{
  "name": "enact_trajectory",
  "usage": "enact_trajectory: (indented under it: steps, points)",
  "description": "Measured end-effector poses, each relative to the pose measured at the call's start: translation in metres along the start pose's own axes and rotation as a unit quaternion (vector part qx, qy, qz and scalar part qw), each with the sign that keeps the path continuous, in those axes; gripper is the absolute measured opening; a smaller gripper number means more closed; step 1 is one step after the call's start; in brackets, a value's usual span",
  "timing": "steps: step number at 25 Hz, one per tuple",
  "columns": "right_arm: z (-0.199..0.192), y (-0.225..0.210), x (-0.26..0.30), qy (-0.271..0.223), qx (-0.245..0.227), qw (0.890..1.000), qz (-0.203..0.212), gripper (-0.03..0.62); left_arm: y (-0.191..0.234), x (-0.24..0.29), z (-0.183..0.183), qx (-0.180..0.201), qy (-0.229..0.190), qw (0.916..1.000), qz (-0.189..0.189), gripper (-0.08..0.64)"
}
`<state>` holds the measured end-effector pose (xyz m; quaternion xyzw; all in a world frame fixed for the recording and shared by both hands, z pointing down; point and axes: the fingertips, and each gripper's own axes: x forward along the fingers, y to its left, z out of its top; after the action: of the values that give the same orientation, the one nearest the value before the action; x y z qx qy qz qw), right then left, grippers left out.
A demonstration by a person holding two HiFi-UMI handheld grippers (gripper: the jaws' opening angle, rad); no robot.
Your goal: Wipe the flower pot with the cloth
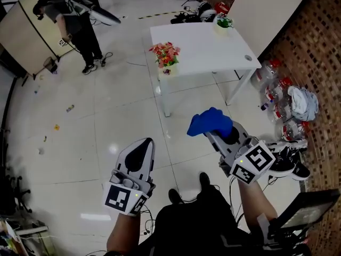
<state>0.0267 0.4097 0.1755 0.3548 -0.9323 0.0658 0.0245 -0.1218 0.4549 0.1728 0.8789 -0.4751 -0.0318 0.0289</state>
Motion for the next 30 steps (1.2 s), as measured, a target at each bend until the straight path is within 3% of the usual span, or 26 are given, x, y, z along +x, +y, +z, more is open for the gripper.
enact_trajectory:
  steps: [3, 8, 16, 20, 23, 30]
  points:
    - [0.003, 0.017, -0.02, -0.002, -0.009, 1.0, 0.001, 0.063, -0.022, -0.018, 0.005, 0.013, -0.005, 0.9998, -0.012, 0.002]
    - [0.009, 0.026, -0.052, -0.012, -0.026, 1.0, 0.005, 0.063, -0.048, -0.031, 0.006, 0.009, -0.005, 0.9999, 0.0, 0.002]
    - [0.017, 0.007, -0.12, -0.026, -0.03, 0.998, 0.042, 0.063, -0.126, -0.006, 0.016, 0.017, -0.021, 0.9994, 0.02, 0.002]
    - [0.012, -0.013, -0.163, -0.035, -0.031, 0.997, 0.054, 0.063, -0.169, 0.013, 0.014, -0.007, -0.028, 0.9988, 0.039, 0.002]
    - [0.011, -0.006, -0.182, -0.046, -0.034, 0.996, 0.074, 0.063, -0.185, -0.002, 0.015, 0.001, -0.029, 0.9973, 0.068, 0.002]
    - [0.019, 0.01, -0.194, -0.042, -0.049, 0.994, 0.086, 0.063, -0.206, -0.027, 0.03, 0.025, -0.025, 0.998, 0.052, 0.002]
